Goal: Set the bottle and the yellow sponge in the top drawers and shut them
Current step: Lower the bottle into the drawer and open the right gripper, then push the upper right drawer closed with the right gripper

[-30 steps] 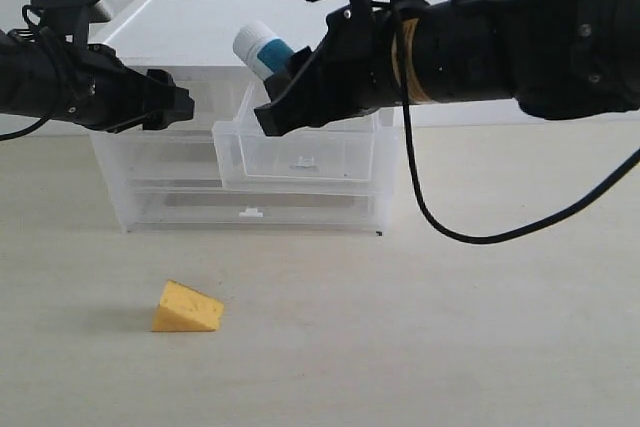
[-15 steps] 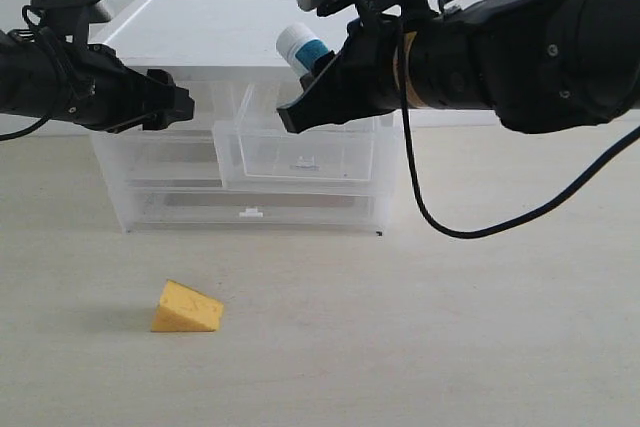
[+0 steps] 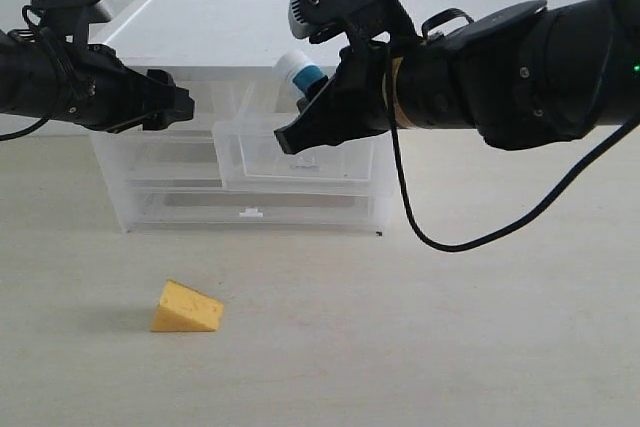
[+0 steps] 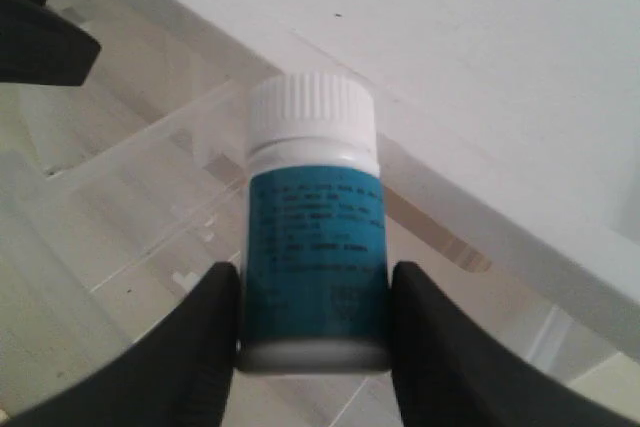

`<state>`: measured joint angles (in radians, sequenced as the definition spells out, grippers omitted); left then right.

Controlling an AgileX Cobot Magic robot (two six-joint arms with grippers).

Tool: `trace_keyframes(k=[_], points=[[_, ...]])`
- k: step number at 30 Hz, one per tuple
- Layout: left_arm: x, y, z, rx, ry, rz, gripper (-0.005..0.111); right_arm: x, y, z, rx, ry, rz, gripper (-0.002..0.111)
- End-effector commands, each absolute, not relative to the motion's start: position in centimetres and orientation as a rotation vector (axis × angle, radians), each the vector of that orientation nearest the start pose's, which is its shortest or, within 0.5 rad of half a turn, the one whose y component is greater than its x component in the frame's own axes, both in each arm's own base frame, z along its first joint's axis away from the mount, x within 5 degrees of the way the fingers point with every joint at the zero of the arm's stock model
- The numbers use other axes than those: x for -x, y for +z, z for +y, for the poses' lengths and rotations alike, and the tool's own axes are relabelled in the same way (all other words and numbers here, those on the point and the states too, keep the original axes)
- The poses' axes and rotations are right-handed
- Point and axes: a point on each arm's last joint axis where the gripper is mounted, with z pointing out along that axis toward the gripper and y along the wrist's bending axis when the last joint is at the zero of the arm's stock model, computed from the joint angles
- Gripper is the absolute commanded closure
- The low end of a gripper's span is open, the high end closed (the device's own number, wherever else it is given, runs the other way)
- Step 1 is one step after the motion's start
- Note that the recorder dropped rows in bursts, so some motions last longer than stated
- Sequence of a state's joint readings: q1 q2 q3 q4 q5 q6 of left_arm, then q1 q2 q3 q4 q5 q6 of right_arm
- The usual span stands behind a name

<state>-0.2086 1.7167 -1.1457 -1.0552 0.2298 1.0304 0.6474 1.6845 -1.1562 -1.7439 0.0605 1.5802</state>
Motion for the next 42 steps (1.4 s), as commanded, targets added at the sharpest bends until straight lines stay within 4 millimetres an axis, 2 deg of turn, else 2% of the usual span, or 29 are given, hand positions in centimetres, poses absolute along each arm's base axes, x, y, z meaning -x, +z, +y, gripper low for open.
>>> trace_keyframes(k=[1, 4, 5, 8, 9, 10, 13, 17, 23, 29, 35, 38, 39, 42], points=[[-37.6, 25.7, -9.4, -0.308, -0.303, 2.113, 0.043, -31.4, 27.6, 23.2, 0.766, 0.265, 1.854, 0.067], [-37.6, 25.7, -9.4, -0.308, -0.303, 2.113, 0.043, -31.4, 27.6, 23.2, 0.762, 0.26, 1.853, 0.051], [-37.6, 25.7, -9.4, -0.308, -0.303, 2.113, 0.043, -31.4, 27.7, 23.1, 0.759, 0.255, 1.853, 0.05], [-37.6, 25.7, -9.4, -0.308, -0.303, 2.113, 0.043, -31.4, 28.0, 22.9, 0.737, 0.253, 1.849, 0.05], [-37.6, 25.7, -9.4, -0.306, -0.3, 2.112, 0.043, -31.0, 29.1, 22.7, 0.724, 0.256, 1.824, 0.05], [-37.6, 25.7, -9.4, -0.306, -0.3, 2.112, 0.043, -30.5, 30.3, 22.5, 0.708, 0.297, 1.805, 0.05], [-37.6, 25.7, -9.4, -0.314, -0.295, 2.112, 0.043, -29.0, 31.8, 22.1, 0.638, 0.439, 1.812, 0.05], [-37.6, 25.7, -9.4, -0.315, -0.297, 2.113, 0.043, -27.4, 32.3, 20.8, 0.51, 0.534, 1.852, 0.05], [-37.6, 25.7, -9.4, -0.315, -0.296, 2.113, 0.043, -25.1, 29.9, 19.8, 0.486, 0.627, 1.955, 0.05], [-37.6, 25.7, -9.4, -0.315, -0.296, 2.113, 0.043, -24.1, 27.0, 19.3, 0.462, 0.656, 2.066, 0.05], [-37.6, 25.7, -9.4, -0.312, -0.293, 2.111, 0.043, -24.0, 26.1, 19.7, 0.445, 0.718, 2.114, 0.05], [-37.6, 25.7, -9.4, -0.312, -0.293, 2.111, 0.043, -24.2, 24.5, 20.5, 0.474, 0.756, 2.173, 0.05], [-37.6, 25.7, -9.4, -0.312, -0.293, 2.111, 0.043, -24.4, 23.4, 20.8, 0.489, 0.757, 2.208, 0.05], [-37.6, 25.7, -9.4, -0.314, -0.295, 2.112, 0.043, -25.5, 22.0, 21.1, 0.447, 0.705, 2.249, 0.053]])
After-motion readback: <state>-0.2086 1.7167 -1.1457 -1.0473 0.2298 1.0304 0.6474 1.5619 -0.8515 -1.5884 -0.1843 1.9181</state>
